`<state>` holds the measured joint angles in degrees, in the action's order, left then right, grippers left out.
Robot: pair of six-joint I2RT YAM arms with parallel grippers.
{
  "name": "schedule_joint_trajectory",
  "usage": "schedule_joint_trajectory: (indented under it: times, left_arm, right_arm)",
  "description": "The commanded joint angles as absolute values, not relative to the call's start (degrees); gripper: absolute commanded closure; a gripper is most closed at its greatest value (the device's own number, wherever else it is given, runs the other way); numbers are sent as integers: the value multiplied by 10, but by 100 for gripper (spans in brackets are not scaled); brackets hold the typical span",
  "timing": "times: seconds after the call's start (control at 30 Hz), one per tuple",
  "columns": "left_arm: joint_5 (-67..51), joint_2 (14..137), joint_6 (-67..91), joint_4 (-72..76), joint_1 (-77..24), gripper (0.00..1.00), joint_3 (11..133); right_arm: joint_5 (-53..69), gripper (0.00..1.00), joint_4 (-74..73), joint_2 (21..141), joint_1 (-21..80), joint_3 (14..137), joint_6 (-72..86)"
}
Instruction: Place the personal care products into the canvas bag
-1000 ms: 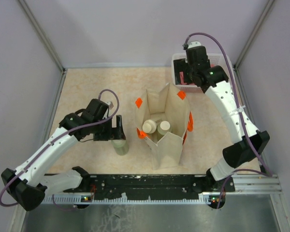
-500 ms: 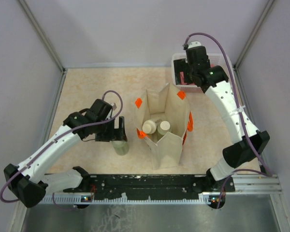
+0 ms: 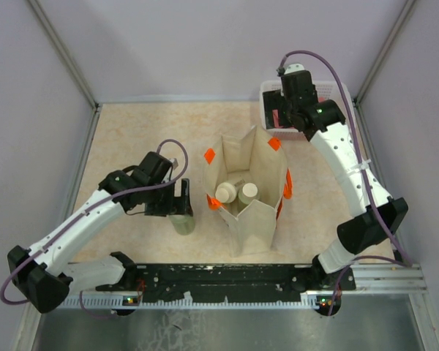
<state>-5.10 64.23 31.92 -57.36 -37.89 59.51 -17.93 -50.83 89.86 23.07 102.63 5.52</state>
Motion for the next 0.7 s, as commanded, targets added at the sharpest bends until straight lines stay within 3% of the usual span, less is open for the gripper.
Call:
schedule_joint_trajectory:
  times: [0.0,0.53,0.67]
  left_arm:
    - [-45,651,317,-558,-384,0,585]
    - [-15,725,319,-450,-385,0,539]
    - [-19,746,314,-448,-385,9,535]
  right_arm:
    - [-193,7,-498,875,226,1022,45]
    - [-192,7,-497,878,226,1023,41]
    - [-198,7,-499,882,226,1032,39]
